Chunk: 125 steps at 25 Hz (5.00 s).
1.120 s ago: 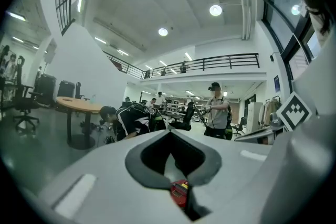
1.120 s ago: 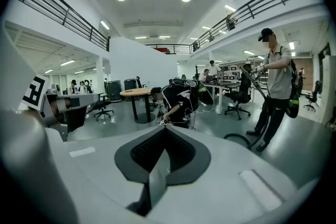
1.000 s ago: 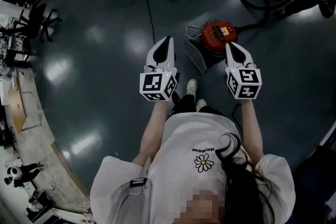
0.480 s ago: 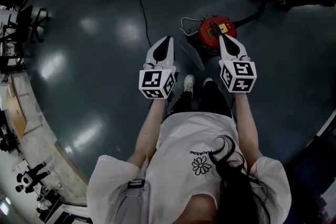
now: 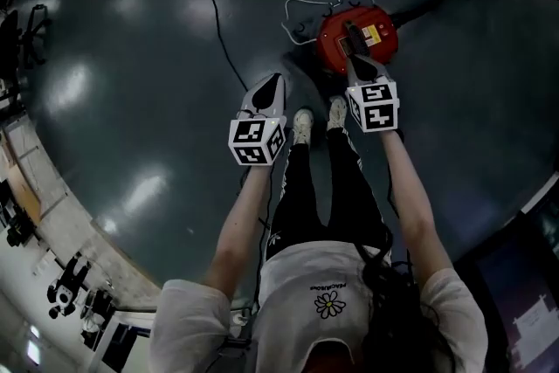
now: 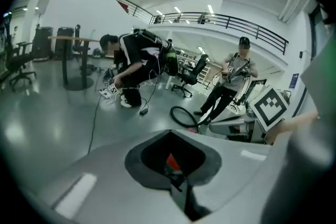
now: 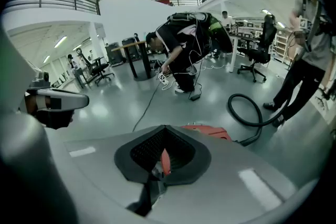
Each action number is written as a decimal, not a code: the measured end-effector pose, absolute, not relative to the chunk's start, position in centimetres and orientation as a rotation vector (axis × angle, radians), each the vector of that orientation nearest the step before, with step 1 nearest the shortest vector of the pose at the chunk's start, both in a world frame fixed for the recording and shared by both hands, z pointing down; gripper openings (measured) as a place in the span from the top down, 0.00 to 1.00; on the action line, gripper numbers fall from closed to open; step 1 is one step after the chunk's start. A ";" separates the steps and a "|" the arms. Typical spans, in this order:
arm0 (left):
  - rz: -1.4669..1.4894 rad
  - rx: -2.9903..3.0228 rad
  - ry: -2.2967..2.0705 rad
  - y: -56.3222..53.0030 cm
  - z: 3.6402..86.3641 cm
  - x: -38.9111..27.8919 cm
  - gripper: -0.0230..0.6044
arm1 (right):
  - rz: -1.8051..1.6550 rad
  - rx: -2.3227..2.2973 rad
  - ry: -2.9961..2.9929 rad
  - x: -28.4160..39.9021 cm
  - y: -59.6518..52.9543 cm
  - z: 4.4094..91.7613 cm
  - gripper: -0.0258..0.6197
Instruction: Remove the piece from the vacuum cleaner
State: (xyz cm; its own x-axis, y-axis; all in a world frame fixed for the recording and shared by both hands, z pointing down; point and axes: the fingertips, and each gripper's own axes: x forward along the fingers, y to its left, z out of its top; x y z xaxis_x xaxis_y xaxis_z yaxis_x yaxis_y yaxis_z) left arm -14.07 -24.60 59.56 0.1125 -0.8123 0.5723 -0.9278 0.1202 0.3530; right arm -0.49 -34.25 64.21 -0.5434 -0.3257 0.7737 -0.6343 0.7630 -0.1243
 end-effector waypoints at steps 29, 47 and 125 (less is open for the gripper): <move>0.145 0.948 -1.478 -25.5 86.4 -12.6 0.61 | 0.308 0.552 -1.696 -2.4 -36.5 80.6 0.94; 0.211 1.035 -1.378 -25.7 87.7 -10.3 0.94 | 0.482 0.347 -1.665 -2.8 -36.8 80.9 0.94; -0.177 1.977 -2.463 -25.5 36.2 -24.7 0.95 | 0.193 0.592 -2.948 -12.1 -34.2 40.7 0.93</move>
